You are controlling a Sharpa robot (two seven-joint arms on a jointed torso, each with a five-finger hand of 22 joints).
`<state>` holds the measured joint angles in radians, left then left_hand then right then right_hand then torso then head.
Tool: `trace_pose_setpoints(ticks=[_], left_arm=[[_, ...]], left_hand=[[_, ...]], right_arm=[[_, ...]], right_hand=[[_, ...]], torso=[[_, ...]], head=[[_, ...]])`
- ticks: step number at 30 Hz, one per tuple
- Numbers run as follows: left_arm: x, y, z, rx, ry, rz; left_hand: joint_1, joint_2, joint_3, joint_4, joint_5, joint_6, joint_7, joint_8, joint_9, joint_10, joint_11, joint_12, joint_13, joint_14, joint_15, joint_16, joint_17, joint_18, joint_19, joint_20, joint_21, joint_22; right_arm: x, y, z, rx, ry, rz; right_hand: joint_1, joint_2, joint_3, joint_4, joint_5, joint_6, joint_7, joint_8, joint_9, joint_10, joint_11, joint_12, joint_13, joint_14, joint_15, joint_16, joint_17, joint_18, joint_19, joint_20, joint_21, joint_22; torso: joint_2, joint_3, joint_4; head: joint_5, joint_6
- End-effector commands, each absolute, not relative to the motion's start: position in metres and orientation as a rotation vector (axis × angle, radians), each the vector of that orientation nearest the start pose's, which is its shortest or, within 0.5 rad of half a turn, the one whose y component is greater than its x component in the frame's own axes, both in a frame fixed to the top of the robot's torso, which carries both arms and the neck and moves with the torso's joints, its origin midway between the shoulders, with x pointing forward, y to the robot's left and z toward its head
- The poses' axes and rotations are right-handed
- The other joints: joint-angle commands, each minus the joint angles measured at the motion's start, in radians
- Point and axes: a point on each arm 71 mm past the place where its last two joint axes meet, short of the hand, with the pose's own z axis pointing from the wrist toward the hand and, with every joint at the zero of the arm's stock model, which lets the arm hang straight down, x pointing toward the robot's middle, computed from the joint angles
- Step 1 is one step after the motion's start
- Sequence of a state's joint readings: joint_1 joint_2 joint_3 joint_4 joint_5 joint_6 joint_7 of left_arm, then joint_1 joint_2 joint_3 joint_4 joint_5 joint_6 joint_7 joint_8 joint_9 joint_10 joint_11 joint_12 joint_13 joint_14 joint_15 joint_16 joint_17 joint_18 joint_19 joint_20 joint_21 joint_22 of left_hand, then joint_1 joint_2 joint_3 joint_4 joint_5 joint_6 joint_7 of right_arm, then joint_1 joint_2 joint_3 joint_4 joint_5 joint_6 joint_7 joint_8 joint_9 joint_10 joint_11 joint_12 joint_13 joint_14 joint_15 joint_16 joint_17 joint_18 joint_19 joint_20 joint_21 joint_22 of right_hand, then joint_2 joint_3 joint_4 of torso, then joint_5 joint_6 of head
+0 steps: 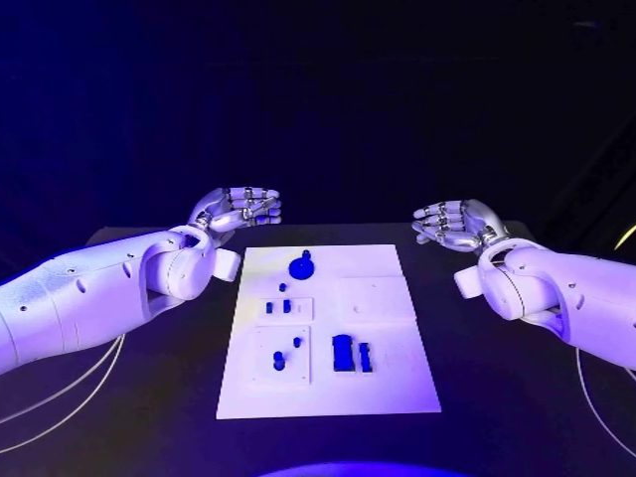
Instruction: Assemble the parts on the task board
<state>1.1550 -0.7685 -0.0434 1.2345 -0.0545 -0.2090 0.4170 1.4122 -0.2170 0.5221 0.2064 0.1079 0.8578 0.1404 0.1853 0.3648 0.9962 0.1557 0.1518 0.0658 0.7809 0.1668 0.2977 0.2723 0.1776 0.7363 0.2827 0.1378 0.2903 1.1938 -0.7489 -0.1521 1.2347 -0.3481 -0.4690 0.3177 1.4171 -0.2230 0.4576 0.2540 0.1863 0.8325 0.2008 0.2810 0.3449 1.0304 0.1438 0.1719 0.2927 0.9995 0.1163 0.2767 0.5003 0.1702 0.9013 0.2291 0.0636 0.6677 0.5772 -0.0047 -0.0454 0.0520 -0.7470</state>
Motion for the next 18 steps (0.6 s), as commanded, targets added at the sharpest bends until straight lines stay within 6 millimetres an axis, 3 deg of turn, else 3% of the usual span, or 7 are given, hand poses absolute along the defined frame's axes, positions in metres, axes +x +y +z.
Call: trace_pose_setpoints(ticks=[1, 3, 4, 6, 13, 14, 18], left_arm=[[0.532, 0.262, -0.219, -1.156, 1.278, -1.388], [0.534, 0.261, -0.222, -1.163, 1.272, -1.380], [0.532, 0.257, -0.223, -1.133, 1.359, -1.397], [0.531, 0.256, -0.223, -1.134, 1.357, -1.395], [0.522, 0.245, -0.225, -1.148, 1.332, -1.371], [0.519, 0.242, -0.225, -1.152, 1.325, -1.365], [0.507, 0.229, -0.227, -1.167, 1.297, -1.334]], left_hand=[[0.010, 0.003, -0.009, 0.000, -0.001, -0.003, -0.002, -0.007, -0.011, 0.006, -0.004, -0.026, -0.001, 0.000, 0.009, -0.030, -0.012, -0.006, 0.003, 0.007, -0.023, -0.023], [0.011, 0.006, -0.018, 0.000, 0.000, -0.005, -0.004, -0.015, -0.022, -0.002, 0.000, -0.052, -0.002, -0.006, 0.016, -0.058, -0.026, -0.011, 0.002, 0.008, -0.045, -0.043], [-0.420, 0.217, -0.522, -0.206, -0.108, -0.858, -0.140, -0.185, -0.365, -0.996, -0.156, -0.152, -0.066, -0.781, -0.167, -0.298, -0.272, -0.178, -0.736, -0.283, -0.138, -0.290], [-0.467, 0.217, -0.522, -0.206, -0.108, -0.858, -0.140, -0.185, -0.365, -0.996, -0.156, -0.152, -0.066, -0.781, -0.167, -0.298, -0.272, -0.178, -0.736, -0.283, -0.138, -0.290], [-0.679, 0.217, -0.522, -0.206, -0.108, -0.858, -0.140, -0.185, -0.365, -0.996, -0.156, -0.152, -0.066, -0.781, -0.167, -0.298, -0.272, -0.178, -0.736, -0.283, -0.138, -0.290], [-1.412, 0.217, -0.522, -0.206, -0.108, -0.858, -0.140, -0.185, -0.365, -0.996, -0.156, -0.152, -0.066, -0.781, -0.167, -0.298, -0.272, -0.178, -0.736, -0.283, -0.138, -0.290], [-1.412, 0.217, -0.522, -0.206, -0.108, -0.858, -0.140, -0.185, -0.365, -0.996, -0.156, -0.152, -0.066, -0.781, -0.167, -0.298, -0.272, -0.178, -0.736, -0.283, -0.138, -0.290]], right_arm=[[0.526, -0.249, -0.230, 0.841, 1.475, 1.198], [0.528, -0.245, -0.230, 0.838, 1.477, 1.213], [0.528, -0.251, -0.232, 0.839, 1.487, 1.097], [0.527, -0.250, -0.232, 0.845, 1.482, 1.101], [0.515, -0.236, -0.232, 0.920, 1.419, 1.146], [0.509, -0.230, -0.232, 0.951, 1.394, 1.162], [0.492, -0.214, -0.230, 1.051, 1.318, 1.201]], right_hand=[[-0.025, 0.007, 0.002, -0.031, -0.009, 0.011, 0.008, -0.031, -0.016, -0.002, 0.016, -0.041, -0.092, -0.012, 0.013, -0.069, -0.052, 0.015, -0.025, 0.015, -0.003, -0.109], [-0.032, 0.009, -0.001, -0.048, -0.011, 0.015, 0.010, -0.045, -0.024, -0.001, 0.021, -0.057, -0.131, -0.018, 0.018, -0.099, -0.080, 0.014, -0.025, 0.021, -0.002, -0.162], [-0.440, 0.223, -0.458, -0.254, -0.186, -0.832, -0.201, -0.281, -0.345, -0.311, -0.144, -0.172, -0.293, -0.999, -0.116, -0.277, -0.500, -0.170, -0.901, -0.229, -0.064, -0.668], [-0.500, 0.223, -0.458, -0.254, -0.186, -0.832, -0.201, -0.281, -0.345, -1.030, -0.144, -0.172, -0.293, -0.999, -0.116, -0.277, -0.500, -0.170, -0.901, -0.229, -0.064, -0.668], [-0.706, 0.223, -0.458, -0.254, -0.186, -0.832, -0.201, -0.281, -0.345, -1.030, -0.144, -0.172, -0.293, -0.999, -0.116, -0.277, -0.500, -0.170, -0.901, -0.229, -0.064, -0.668], [-1.417, 0.223, -0.458, -0.254, -0.186, -0.832, -0.201, -0.281, -0.345, -1.030, -0.144, -0.172, -0.293, -0.999, -0.116, -0.277, -0.500, -0.170, -0.901, -0.229, -0.064, -0.668], [-1.417, 0.223, -0.458, -0.254, -0.186, -0.832, -0.201, -0.281, -0.345, -1.030, -0.144, -0.172, -0.293, -0.999, -0.116, -0.277, -0.500, -0.170, -0.901, -0.229, -0.064, -0.668]], torso=[[-0.012, 0.0047, 0.0010], [-0.012, 0.0069, 0.0003], [-0.007, 0.0026, 0.0004], [-0.007, 0.0026, 0.0014], [-0.015, 0.0032, 0.0143], [-0.018, 0.0035, 0.0197], [-0.026, 0.0041, 0.0336]], head=[[0.002, 0.020], [0.001, 0.029], [0.001, 0.017], [0.000, 0.020], [-0.015, 0.057], [-0.022, 0.073], [-0.038, 0.113]])
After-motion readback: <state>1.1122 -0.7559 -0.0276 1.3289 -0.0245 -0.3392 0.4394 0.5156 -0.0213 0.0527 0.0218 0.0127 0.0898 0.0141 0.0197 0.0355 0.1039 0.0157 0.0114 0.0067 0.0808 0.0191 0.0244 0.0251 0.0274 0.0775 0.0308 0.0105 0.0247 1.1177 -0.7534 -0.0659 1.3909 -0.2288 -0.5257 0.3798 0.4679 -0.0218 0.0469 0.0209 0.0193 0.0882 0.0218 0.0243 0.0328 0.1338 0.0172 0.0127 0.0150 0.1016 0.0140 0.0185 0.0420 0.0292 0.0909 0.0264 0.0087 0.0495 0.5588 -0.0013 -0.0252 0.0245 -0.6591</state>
